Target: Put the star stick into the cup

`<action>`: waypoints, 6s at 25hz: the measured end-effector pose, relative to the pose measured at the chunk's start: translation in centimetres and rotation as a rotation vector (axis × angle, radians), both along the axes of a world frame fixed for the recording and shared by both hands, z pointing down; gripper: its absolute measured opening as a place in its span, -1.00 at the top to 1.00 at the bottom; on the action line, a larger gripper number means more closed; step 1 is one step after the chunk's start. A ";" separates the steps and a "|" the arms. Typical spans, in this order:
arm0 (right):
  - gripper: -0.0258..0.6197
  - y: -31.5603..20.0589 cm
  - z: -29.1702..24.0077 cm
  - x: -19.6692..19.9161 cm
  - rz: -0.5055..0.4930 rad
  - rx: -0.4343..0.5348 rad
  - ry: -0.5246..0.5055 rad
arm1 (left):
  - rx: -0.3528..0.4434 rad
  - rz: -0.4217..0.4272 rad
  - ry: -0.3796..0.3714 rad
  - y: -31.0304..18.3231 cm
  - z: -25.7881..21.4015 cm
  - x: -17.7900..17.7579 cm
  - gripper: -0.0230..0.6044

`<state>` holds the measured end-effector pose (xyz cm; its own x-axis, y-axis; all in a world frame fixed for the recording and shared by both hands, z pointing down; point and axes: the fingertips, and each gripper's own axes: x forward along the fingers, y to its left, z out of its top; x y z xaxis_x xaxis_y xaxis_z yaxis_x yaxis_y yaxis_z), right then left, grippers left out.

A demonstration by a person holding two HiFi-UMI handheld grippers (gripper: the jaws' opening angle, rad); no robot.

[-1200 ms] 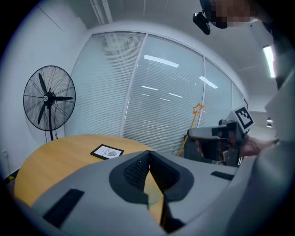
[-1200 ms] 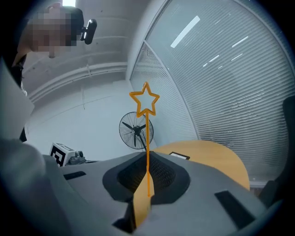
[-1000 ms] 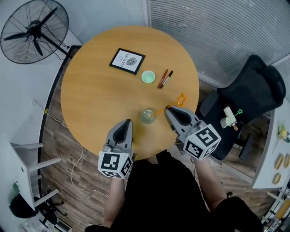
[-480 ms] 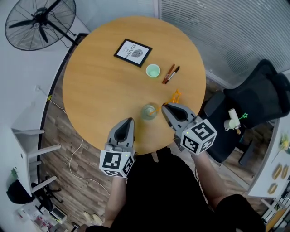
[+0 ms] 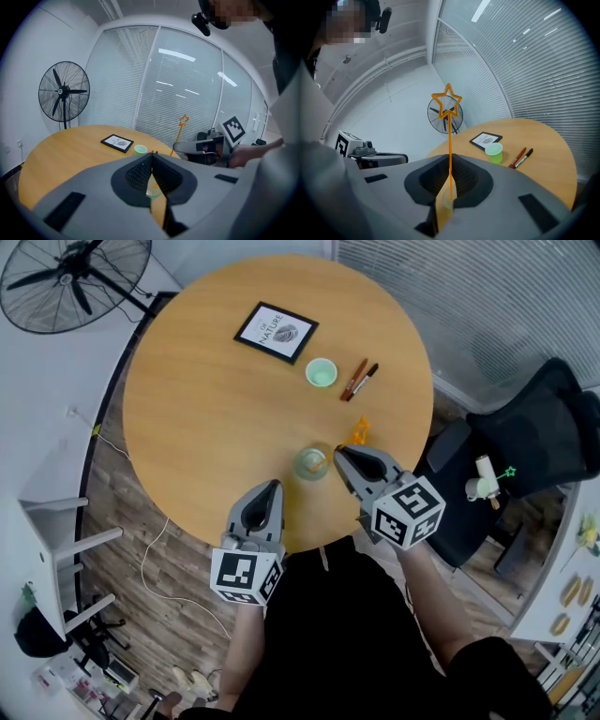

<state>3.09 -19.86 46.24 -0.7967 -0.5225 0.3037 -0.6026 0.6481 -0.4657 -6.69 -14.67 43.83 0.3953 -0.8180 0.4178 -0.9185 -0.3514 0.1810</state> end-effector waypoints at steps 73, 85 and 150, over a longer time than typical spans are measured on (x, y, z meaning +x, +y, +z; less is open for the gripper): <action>0.83 1.5 9.9 -1.5 -0.003 -0.207 0.083 | -0.075 0.033 0.011 0.0 3.2 0.3 0.93; 0.83 1.7 10.7 -1.0 -0.009 -0.229 0.114 | -0.073 0.027 0.015 -0.1 3.2 0.4 0.93; 0.72 6.2 10.2 0.0 0.046 -0.292 0.099 | -0.038 0.070 0.021 3.7 1.1 0.0 0.93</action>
<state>3.11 -13.65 56.48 -0.7333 -0.4363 0.5214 -0.6799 0.4670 -0.5655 -6.69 -10.93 44.96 0.4600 -0.7717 0.4391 -0.8878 -0.4073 0.2141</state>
